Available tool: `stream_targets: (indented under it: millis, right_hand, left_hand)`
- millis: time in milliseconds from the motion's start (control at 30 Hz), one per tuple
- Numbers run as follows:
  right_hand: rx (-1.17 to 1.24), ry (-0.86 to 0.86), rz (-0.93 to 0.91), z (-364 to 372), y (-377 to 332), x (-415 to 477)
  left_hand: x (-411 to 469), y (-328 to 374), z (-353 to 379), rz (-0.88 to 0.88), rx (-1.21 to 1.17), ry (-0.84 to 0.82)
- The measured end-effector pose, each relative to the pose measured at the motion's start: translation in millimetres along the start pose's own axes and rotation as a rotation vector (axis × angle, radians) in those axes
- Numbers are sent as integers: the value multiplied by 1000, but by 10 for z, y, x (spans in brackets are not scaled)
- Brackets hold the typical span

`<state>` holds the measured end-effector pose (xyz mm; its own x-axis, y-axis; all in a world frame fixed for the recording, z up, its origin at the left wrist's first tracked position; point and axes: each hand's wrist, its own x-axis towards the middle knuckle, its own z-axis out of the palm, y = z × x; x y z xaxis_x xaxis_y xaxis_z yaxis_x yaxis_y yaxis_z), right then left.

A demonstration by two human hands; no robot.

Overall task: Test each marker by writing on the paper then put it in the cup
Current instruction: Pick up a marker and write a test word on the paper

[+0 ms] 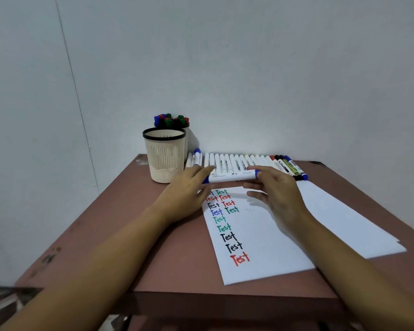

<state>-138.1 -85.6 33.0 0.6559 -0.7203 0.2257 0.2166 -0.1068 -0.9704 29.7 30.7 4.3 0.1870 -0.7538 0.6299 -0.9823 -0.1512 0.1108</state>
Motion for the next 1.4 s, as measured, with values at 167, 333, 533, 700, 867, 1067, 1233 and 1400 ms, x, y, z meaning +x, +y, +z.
stream_targets:
  millis: [167,333,533,700,867,1067,1233,1400]
  right_hand:
    - [253,-58,93,41,19,25]
    - [169,-104,153,97,103,30]
    - [189,-82,150,99,123,37]
    - [305,-30,167,98,123,65]
    - [313,-7,148,94,149,83]
    - [202,-105,139,119,156,61]
    - [220,-152,127,114,139,49]
    - [261,-173,85,89,121,43]
  left_hand:
    - [4,56,-31,-11,-61,-22]
    - [29,126,-31,3,-122,10]
    - [31,210,-30,0,-92,-1]
    - [54,304,-8,5,-23,-48]
    - [67,385,16,-30,7,-75]
    - [52,358,44,-61,-60,-129]
    - [42,339,66,-51,-44,-57]
    - [10,278,18,-61,-114,104]
